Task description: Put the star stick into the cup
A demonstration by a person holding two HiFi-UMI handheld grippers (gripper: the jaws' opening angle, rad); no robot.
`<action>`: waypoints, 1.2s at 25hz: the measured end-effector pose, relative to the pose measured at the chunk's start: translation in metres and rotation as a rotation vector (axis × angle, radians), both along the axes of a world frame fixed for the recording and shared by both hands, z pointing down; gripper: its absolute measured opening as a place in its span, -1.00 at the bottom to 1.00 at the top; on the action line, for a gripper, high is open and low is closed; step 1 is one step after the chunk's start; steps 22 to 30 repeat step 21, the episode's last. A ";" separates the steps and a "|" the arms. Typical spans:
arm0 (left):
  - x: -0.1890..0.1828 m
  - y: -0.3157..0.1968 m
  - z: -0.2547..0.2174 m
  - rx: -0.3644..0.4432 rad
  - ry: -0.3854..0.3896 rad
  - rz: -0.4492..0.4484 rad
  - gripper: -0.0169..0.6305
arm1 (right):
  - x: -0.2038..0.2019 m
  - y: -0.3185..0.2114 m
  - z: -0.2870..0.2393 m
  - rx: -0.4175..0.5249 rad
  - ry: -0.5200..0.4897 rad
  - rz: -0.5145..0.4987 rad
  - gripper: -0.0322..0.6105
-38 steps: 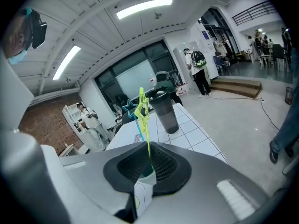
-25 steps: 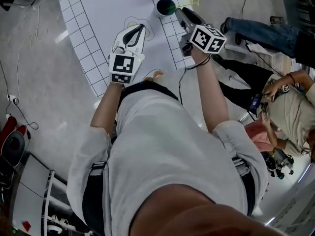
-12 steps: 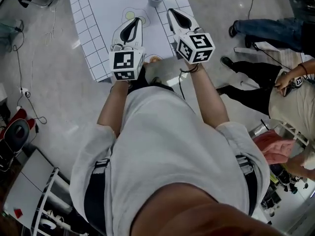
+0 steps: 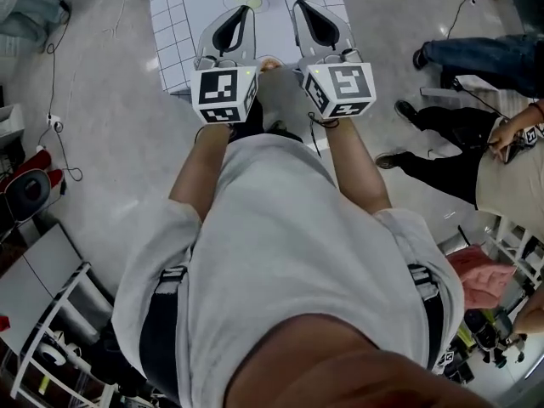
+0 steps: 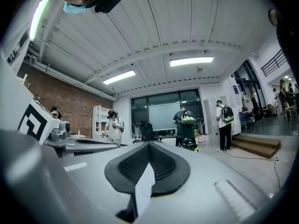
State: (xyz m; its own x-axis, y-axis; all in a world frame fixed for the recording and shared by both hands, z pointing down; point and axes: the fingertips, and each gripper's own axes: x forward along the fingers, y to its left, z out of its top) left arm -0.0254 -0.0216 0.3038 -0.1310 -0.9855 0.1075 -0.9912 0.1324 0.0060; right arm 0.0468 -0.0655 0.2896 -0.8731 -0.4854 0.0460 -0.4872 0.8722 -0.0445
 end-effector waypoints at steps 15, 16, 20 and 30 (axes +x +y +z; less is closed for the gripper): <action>0.062 0.076 0.036 -0.057 0.018 -0.011 -0.94 | 0.056 0.076 0.029 -0.057 -0.034 -0.019 -0.90; 0.066 0.077 0.038 -0.064 0.016 -0.004 -0.94 | 0.058 0.077 0.030 -0.059 -0.029 -0.018 -0.90; 0.068 0.075 0.044 -0.091 0.010 0.013 -0.94 | 0.055 0.077 0.031 -0.071 -0.020 -0.025 -0.90; 0.067 0.074 0.046 -0.098 0.010 0.016 -0.94 | 0.053 0.076 0.032 -0.074 -0.018 -0.027 -0.90</action>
